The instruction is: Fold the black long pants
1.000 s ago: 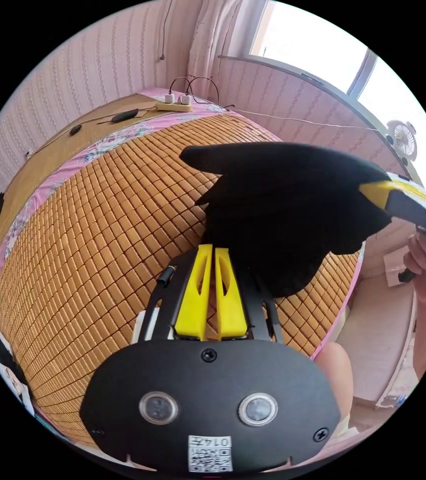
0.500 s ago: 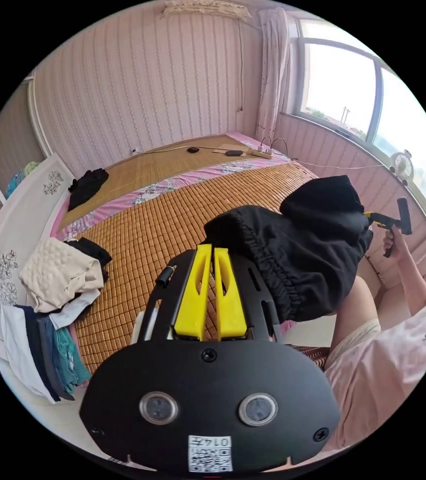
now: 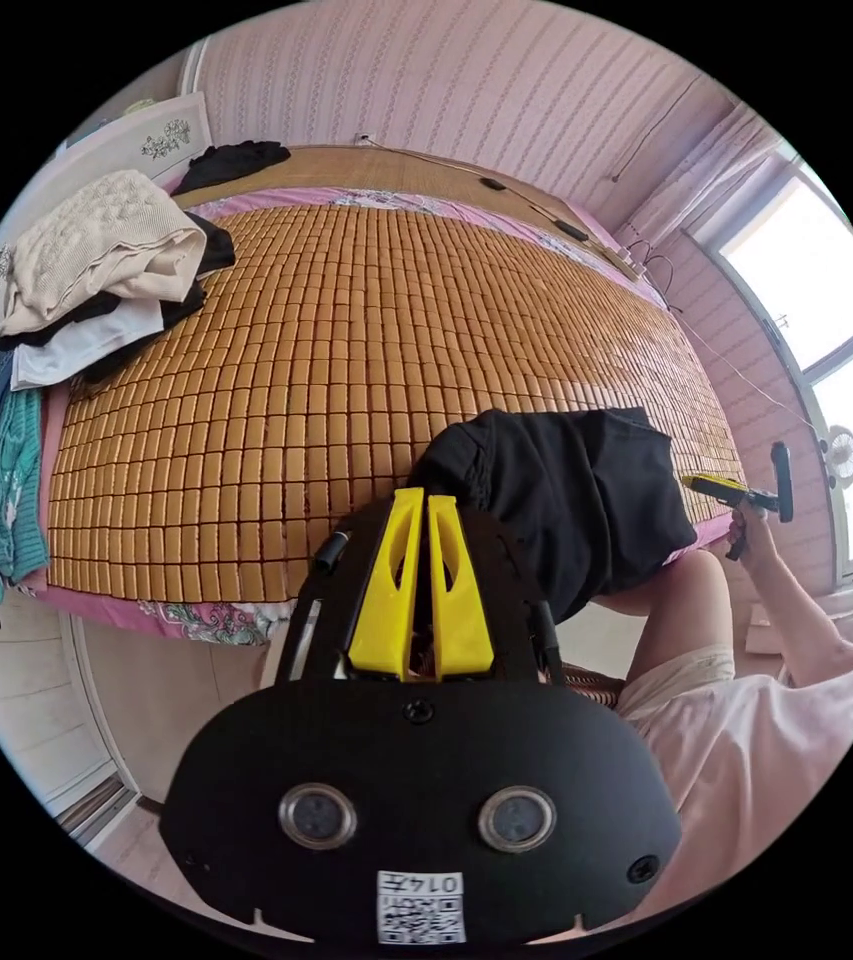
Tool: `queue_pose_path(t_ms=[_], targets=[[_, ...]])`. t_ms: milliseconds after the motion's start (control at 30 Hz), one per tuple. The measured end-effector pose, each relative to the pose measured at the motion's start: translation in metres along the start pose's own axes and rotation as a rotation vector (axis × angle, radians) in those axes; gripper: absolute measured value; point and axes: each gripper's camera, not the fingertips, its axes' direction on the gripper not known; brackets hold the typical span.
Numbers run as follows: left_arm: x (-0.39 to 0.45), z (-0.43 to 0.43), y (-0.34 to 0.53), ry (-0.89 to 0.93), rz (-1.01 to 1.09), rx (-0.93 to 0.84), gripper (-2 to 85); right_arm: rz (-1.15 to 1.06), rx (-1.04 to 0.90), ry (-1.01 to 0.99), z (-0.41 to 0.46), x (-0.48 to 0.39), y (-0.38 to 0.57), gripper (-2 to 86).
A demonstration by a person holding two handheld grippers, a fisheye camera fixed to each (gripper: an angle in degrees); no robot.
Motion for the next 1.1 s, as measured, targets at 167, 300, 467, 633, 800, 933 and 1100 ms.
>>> queue_pose_path(t_ms=[167,300,467,633,800,933,1100], targets=[[-0.004,-0.005,0.015,-0.027,0.046,0.010,-1.0,0.176,-0.037,-0.137,0.035,0.024,-0.030,8.3],[-0.011,-0.011,0.020,-0.042,0.051,0.042,-1.0,0.065,-0.086,-0.088,0.037,0.013,-0.036,2.1],[-0.026,-0.049,0.009,-0.061,0.055,0.186,-1.0,0.070,0.172,-0.186,-0.054,0.049,-0.031,0.9],[-0.044,-0.109,-0.013,-0.124,0.057,0.372,-1.0,0.193,0.510,-0.131,-0.185,0.118,-0.011,0.7],[-0.075,-0.149,0.003,-0.252,0.045,0.461,-1.0,0.208,0.688,-0.021,-0.256,0.135,0.018,0.6],[-0.122,-0.135,0.065,-0.210,-0.022,0.490,-1.0,0.197,0.732,-0.005,-0.241,0.128,0.059,0.4],[-0.186,-0.034,0.146,-0.133,-0.284,0.207,-0.9,0.404,0.406,-0.042,-0.125,0.138,0.103,0.0]])
